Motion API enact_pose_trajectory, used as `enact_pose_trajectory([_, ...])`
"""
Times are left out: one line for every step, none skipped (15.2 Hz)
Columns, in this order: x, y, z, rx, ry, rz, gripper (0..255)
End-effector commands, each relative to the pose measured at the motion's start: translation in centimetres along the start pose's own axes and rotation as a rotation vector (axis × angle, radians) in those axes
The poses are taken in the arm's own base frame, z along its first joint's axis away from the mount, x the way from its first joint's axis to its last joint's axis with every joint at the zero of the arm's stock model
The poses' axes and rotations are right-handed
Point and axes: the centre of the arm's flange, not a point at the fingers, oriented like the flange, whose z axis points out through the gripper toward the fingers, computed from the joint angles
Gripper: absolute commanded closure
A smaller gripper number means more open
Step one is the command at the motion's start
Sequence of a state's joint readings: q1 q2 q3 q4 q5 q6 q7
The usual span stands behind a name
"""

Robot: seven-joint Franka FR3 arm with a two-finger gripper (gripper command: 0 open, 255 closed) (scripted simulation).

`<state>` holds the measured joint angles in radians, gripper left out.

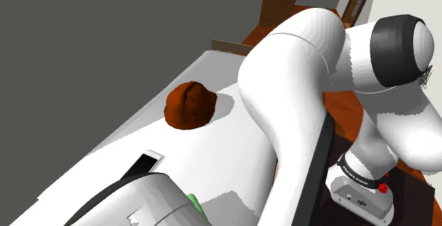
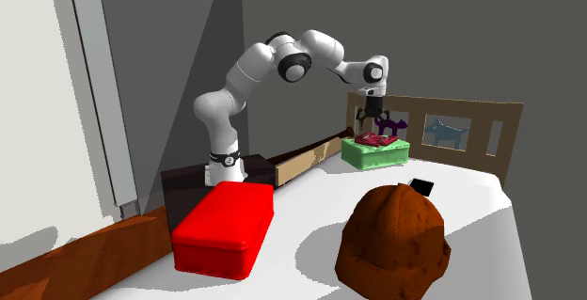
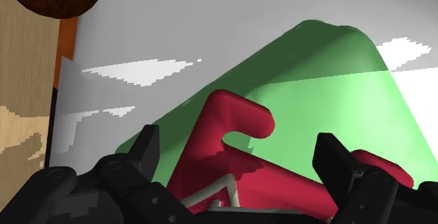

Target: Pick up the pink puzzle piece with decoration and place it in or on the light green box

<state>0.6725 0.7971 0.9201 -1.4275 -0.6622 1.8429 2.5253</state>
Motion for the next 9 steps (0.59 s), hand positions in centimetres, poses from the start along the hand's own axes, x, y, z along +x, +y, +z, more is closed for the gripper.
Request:
enact_pose_trajectory([0.1,-0.1,-2.4,0.000,0.000,0.000,0])
enact_pose_trajectory([0.1,-0.1,-3.4,0.000,0.000,0.000,0])
enact_pose_trajectory([0.1,-0.1,-3.4,0.000,0.000,0.000,0])
enact_pose_trajectory([0.1,-0.1,-3.4,0.000,0.000,0.000,0])
enact_pose_trajectory([0.1,-0.1,-3.4,0.000,0.000,0.000,0])
enact_pose_trajectory([0.1,-0.1,-3.4,0.000,0.000,0.000,0])
enact_pose_trajectory([0.1,-0.1,-3.4,0.000,0.000,0.000,0])
enact_pose_trajectory([0.1,-0.1,-3.4,0.000,0.000,0.000,0])
enact_pose_trajectory([0.1,-0.1,-3.4,0.000,0.000,0.000,0])
